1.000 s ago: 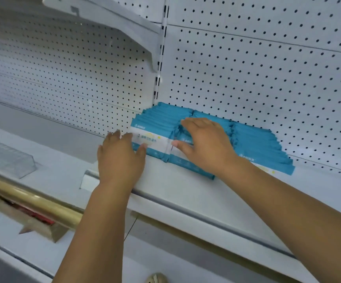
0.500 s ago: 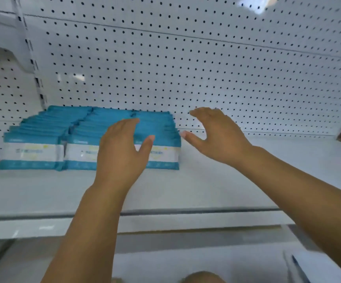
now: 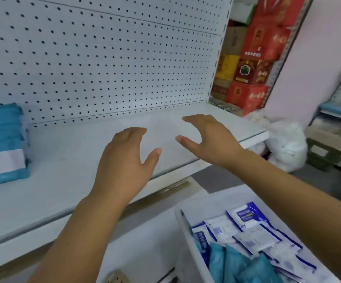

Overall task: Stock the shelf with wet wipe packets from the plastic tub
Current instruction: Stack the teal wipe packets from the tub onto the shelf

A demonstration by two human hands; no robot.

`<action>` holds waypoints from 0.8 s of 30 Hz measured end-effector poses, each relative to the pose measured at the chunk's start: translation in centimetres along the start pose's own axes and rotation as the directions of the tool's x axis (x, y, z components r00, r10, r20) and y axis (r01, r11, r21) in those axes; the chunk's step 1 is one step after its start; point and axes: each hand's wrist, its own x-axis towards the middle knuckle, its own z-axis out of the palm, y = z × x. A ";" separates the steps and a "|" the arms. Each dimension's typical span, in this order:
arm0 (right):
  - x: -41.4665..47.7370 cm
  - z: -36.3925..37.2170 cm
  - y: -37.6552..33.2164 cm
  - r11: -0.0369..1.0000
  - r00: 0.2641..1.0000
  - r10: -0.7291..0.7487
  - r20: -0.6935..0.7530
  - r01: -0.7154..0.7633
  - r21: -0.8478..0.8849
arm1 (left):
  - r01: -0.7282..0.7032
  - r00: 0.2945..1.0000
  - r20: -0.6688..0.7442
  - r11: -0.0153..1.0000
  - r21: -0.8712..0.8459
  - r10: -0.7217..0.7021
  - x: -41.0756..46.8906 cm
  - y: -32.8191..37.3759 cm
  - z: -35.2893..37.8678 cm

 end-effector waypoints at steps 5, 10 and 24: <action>-7.2 0.5 8.3 0.974 0.974 0.223 0.046 -0.221 -0.052 | -0.124 0.986 0.108 0.992 -0.026 0.126 -1.5 3.1 6.9; -14.6 0.9 13.5 0.906 0.899 0.422 0.116 -0.412 -0.097 | -0.363 0.891 0.244 0.924 -0.123 0.382 -3.6 4.2 12.3; -26.8 6.8 14.8 0.745 0.433 0.387 0.814 -0.667 0.000 | -0.364 0.588 0.808 0.905 0.219 0.041 -9.9 1.7 20.8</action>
